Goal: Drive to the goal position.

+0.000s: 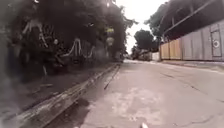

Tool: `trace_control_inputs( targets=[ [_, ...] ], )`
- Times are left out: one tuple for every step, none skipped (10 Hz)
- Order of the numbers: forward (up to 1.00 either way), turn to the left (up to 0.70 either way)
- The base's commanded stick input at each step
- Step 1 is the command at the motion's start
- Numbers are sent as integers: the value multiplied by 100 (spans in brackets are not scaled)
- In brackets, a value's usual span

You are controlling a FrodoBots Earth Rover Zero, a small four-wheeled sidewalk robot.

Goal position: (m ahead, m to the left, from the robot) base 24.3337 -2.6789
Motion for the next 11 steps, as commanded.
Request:
trace_control_inputs(
  targets=[
    [70,-7],
    [70,0],
    [70,0],
    [70,0],
    [70,0],
    [70,-18],
    [70,-29],
    [70,-13],
    [70,0],
    [70,0],
    [70,0]
  ],
)
